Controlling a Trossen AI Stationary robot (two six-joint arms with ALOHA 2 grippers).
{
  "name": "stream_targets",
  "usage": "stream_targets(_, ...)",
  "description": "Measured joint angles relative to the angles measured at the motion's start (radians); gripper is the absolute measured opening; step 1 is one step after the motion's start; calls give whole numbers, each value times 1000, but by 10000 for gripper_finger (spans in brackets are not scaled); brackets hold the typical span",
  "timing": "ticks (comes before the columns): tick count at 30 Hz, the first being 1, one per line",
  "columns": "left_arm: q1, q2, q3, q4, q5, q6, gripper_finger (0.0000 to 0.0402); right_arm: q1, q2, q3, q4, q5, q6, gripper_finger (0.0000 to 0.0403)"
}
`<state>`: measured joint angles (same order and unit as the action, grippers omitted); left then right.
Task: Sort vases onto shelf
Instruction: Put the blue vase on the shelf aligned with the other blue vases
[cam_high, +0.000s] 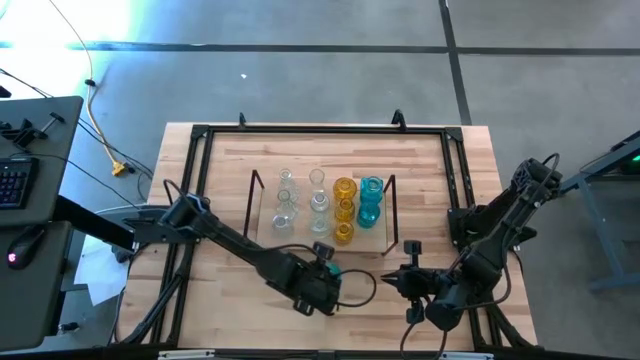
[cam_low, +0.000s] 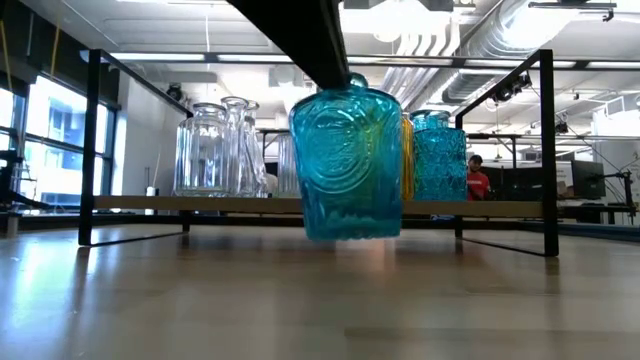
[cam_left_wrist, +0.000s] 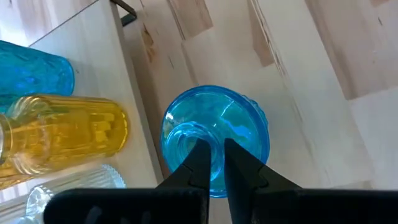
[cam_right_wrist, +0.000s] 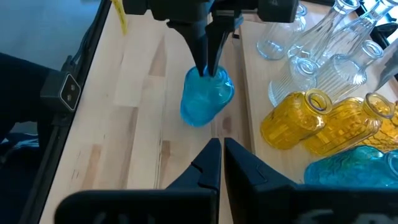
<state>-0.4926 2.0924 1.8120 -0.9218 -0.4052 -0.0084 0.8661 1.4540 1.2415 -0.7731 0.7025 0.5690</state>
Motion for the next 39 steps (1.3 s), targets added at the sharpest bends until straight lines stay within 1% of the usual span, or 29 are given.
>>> stream_targets(11, 16, 38, 3, 15, 12, -14, 10, 0, 0, 0, 0, 2, 0, 0)
stream_targets(14, 18, 44, 3, 11, 22, -13, 16, 0, 0, 0, 1, 2, 0, 0)
stream_targets(17, 21, 51, 5, 30, 24, -13, 34, 0, 0, 0, 5, 2, -1, 0)
stream_targets(22, 18, 52, 32, 7, 33, 2, 73, 0, 0, 0, 14, -3, 2, 0)
stream_targets(27, 10, -6, 48, 9, 27, 17, 105, 0, 0, 0, 18, -16, -2, 0)
stream_targets(30, 3, -40, 45, -4, 28, -7, 119, -3, 0, 0, 22, -18, 0, 0)
stream_targets(32, -7, -78, 23, 5, 27, -13, 124, -11, 0, 0, 33, -18, 2, 4)
stream_targets(35, -30, -145, -44, 28, 37, -14, 126, -30, 0, 0, 52, -20, 6, 22)
stream_targets(37, -46, -199, -122, 90, 39, -23, 125, -49, 1, 0, 73, -35, -4, 40)
stream_targets(39, -58, -266, -214, 196, 46, -33, 122, -72, 5, 0, 94, -59, -24, 60)
